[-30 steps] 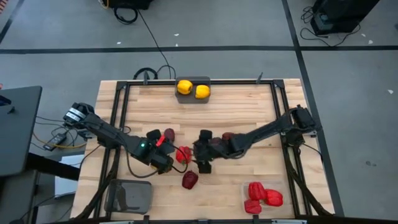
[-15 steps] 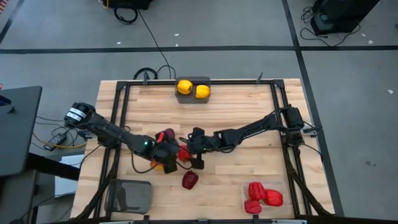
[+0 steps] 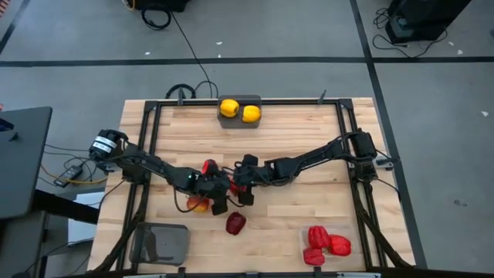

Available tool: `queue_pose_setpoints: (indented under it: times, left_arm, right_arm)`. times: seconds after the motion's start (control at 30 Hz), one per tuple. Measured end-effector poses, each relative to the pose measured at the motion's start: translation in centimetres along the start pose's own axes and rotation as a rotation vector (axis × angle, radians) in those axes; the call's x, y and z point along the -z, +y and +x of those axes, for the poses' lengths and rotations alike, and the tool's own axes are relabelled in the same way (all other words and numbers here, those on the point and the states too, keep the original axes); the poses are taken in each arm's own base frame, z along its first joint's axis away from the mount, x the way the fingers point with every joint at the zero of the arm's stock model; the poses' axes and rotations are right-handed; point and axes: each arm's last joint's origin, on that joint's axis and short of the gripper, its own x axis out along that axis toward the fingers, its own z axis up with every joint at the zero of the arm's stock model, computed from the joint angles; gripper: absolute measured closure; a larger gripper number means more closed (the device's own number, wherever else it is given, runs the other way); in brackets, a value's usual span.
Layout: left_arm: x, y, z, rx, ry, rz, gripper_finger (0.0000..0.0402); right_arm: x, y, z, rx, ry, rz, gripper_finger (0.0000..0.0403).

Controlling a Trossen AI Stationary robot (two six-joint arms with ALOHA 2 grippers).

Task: Sort produce into baskets
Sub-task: Put the red bell pepper into the transparent bin

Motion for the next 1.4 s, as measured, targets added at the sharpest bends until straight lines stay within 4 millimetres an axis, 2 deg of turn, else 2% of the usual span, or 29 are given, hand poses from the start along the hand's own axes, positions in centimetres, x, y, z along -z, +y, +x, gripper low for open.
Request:
queue_pose_setpoints:
  times: [0.3,0.43,0.53,0.63,0.77,0.83,1.1,1.2,1.3,1.4]
  left_arm:
    - [0.1,-0.6,2.0,0.036,-0.018,0.031,0.0128]
    - [0.0,-0.6,2.1,0.038,-0.025,0.033,0.0128]
    - [-0.1,-0.6,1.9,0.034,-0.034,0.028,0.0128]
    - [-0.2,-0.6,1.8,0.022,-0.047,0.021,0.0128]
    - [-0.3,-0.5,1.8,0.007,-0.059,0.005,0.0128]
    - [-0.3,-0.5,1.8,0.001,-0.06,0.002,0.0128]
    - [-0.3,-0.5,1.8,-0.007,-0.065,-0.002,0.0128]
    - [-0.2,-0.4,1.8,-0.01,-0.061,-0.003,0.0128]
    - [-0.2,-0.4,1.8,-0.009,-0.061,-0.005,0.0128]
    - [-0.3,-0.4,1.8,-0.027,-0.069,-0.008,0.0128]
  right_arm:
    - [0.6,-2.1,0.0,-0.011,0.135,0.116,0.0016]
    - [0.7,-2.2,0.0,-0.023,0.145,0.118,0.003]
    - [0.4,-2.1,-0.4,-0.067,0.13,0.054,0.0036]
    - [-0.2,-1.7,-1.7,-0.101,0.104,-0.027,0.0031]
    - [-1.9,-1.3,-4.6,-0.115,0.019,-0.178,0.0012]
    - [-2.0,-1.3,-5.5,-0.099,0.027,-0.232,0.0006]
    - [-3.1,-1.4,-10.0,-0.098,0.003,-0.192,0.0037]
    - [-3.0,-1.5,-11.3,-0.087,0.025,-0.258,0.0042]
    - [-2.4,-1.7,-11.9,-0.036,0.087,-0.41,0.0032]
    - [-2.1,-1.3,-11.2,0.031,0.101,-0.452,0.0017]
